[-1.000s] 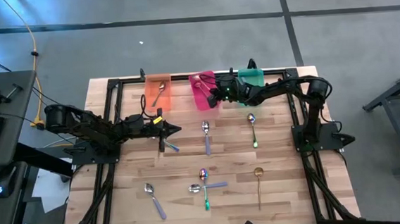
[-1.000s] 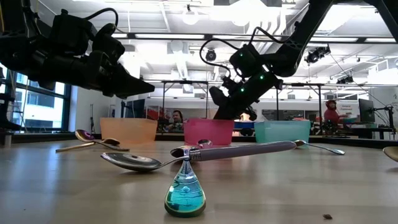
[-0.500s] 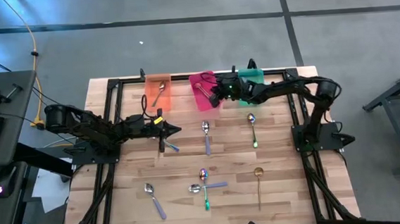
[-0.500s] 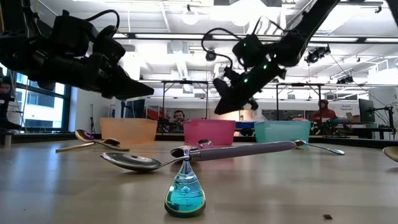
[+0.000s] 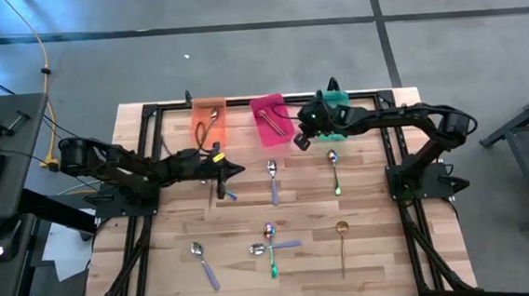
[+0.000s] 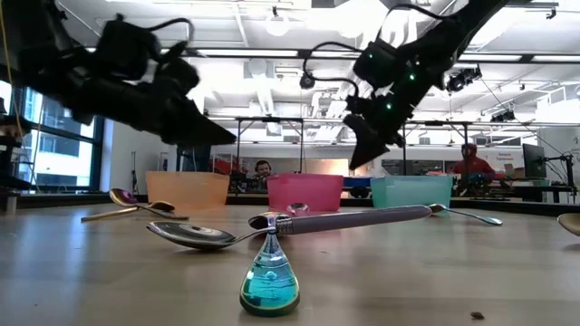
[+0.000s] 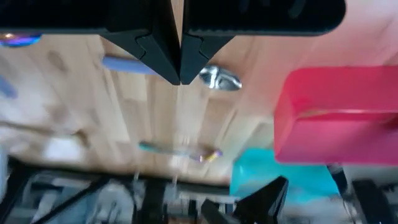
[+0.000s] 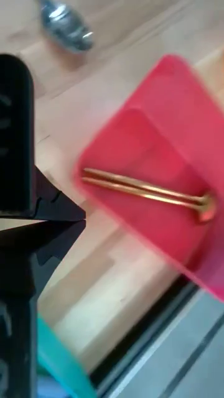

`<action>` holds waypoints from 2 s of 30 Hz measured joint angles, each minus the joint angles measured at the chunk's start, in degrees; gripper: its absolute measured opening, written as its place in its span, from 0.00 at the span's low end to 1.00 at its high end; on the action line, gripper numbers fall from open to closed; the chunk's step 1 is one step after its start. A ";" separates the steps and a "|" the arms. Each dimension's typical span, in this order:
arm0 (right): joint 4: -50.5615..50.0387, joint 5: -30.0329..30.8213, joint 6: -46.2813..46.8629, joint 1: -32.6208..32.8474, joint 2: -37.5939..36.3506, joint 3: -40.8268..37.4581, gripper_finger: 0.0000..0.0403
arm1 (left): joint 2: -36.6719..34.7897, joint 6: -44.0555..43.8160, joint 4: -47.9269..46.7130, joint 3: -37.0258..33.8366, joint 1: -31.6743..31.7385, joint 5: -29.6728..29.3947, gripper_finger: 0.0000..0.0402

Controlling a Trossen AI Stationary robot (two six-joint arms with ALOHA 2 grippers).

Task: Sort silverware by color (type)
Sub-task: Adjust the pink bin

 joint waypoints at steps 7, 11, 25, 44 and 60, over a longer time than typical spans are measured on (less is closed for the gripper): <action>9.51 0.00 1.47 1.17 0.03 -5.53 0.00 | 1.04 2.57 -13.46 8.47 1.24 -7.16 0.00; 12.13 0.01 2.67 1.62 0.03 -6.95 0.00 | 2.32 2.40 -16.54 10.92 4.39 -7.61 0.00; 14.70 1.25 4.29 2.15 0.14 -7.02 0.00 | 16.06 1.57 -20.86 22.26 14.16 -7.74 0.00; 17.03 4.52 8.23 2.31 5.20 -7.02 0.00 | 22.86 4.56 -22.65 32.33 22.32 -3.67 0.00; 22.72 3.22 4.92 3.39 5.75 -7.02 0.00 | 12.37 7.57 -29.03 29.05 22.65 1.70 0.00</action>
